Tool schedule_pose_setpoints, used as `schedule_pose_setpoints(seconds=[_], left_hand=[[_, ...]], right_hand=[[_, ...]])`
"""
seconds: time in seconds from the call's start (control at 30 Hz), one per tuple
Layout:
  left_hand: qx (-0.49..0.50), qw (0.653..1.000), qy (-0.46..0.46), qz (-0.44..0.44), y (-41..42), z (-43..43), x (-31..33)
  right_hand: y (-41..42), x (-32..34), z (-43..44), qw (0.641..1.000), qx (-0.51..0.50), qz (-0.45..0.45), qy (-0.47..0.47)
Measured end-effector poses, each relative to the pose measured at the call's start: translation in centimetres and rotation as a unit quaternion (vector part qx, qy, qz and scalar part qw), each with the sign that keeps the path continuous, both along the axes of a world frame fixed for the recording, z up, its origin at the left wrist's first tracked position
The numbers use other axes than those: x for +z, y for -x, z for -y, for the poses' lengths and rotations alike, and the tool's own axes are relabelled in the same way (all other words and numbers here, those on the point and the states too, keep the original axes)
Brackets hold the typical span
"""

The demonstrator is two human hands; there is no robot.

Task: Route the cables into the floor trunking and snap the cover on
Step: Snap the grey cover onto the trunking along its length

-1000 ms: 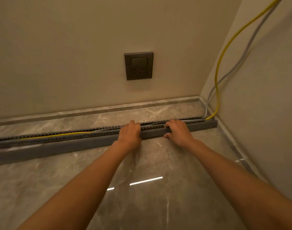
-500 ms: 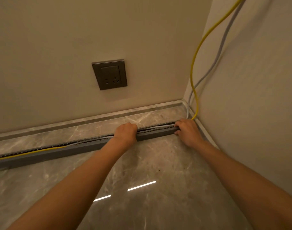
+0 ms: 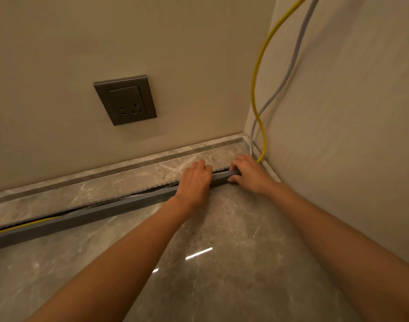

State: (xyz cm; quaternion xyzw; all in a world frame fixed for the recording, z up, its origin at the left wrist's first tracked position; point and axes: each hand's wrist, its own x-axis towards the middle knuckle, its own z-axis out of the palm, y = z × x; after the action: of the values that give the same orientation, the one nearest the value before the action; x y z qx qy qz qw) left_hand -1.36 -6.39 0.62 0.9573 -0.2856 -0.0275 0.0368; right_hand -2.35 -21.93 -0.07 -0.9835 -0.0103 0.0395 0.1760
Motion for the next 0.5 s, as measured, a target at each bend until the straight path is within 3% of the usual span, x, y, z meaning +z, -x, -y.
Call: schedule_pose_setpoints(seconds=[0.33, 0.5], left_hand=[[0.027, 0.999, 0.001, -0.036, -0.3, 0.2, 0.7], [0.018, 0.999, -0.009, -0.045, 0.0, 0.1, 0.9]], right_hand=[[-0.2, 0.1, 2.5, 1.0, -0.023, 0.018, -0.011], [0.0, 0.1, 3.3, 0.999, 0.036, -0.035, 0.001]])
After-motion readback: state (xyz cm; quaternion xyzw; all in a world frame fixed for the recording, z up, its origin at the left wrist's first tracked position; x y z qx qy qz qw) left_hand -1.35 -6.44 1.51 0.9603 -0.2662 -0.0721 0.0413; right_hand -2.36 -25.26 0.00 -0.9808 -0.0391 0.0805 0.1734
